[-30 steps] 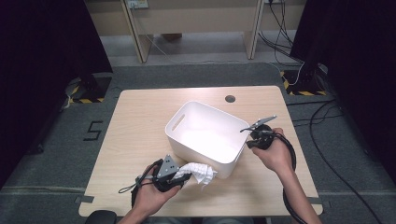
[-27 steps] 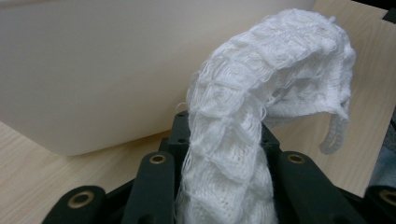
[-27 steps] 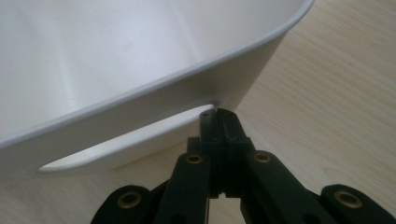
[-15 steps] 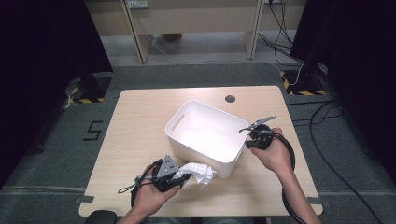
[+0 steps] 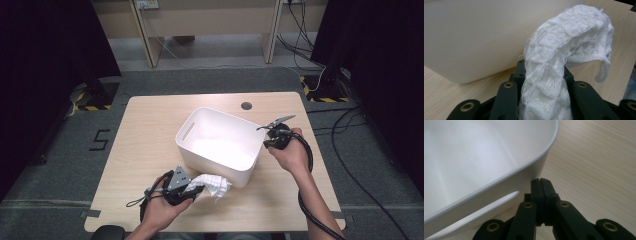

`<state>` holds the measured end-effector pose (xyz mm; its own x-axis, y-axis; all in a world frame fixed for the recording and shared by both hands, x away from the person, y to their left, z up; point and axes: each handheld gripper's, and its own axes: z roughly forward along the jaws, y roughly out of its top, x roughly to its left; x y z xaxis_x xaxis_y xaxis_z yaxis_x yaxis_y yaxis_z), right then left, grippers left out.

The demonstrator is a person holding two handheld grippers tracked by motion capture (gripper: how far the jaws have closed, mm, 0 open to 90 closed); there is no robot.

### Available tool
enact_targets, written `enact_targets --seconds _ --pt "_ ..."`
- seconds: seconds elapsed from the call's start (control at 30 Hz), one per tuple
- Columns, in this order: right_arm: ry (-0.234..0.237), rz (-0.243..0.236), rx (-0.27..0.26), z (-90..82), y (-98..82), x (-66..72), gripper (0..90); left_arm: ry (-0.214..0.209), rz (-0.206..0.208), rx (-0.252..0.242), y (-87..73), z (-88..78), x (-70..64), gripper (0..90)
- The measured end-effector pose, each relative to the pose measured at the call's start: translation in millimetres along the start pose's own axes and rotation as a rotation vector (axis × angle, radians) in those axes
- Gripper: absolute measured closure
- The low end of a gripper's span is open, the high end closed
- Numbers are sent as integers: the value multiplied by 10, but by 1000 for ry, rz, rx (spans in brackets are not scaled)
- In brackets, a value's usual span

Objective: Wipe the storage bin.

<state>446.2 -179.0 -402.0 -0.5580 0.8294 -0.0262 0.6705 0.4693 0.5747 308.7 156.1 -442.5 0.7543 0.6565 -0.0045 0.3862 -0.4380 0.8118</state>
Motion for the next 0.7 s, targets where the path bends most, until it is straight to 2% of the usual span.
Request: enact_targets --seconds 0.13,0.23,0.4,0.7 --pt "21 -2 3 -26 -67 49 900 1 -4 -6 -1 -6 -1 687" --pt "31 -20 10 -67 -121 101 900 -1 1 -2 0 -4 -1 687" --pt "67 -40 9 -103 -133 176 900 -2 2 -5 3 9 -22 687" --pt "63 -19 -5 -16 -108 146 900 0 2 1 3 1 2 687"
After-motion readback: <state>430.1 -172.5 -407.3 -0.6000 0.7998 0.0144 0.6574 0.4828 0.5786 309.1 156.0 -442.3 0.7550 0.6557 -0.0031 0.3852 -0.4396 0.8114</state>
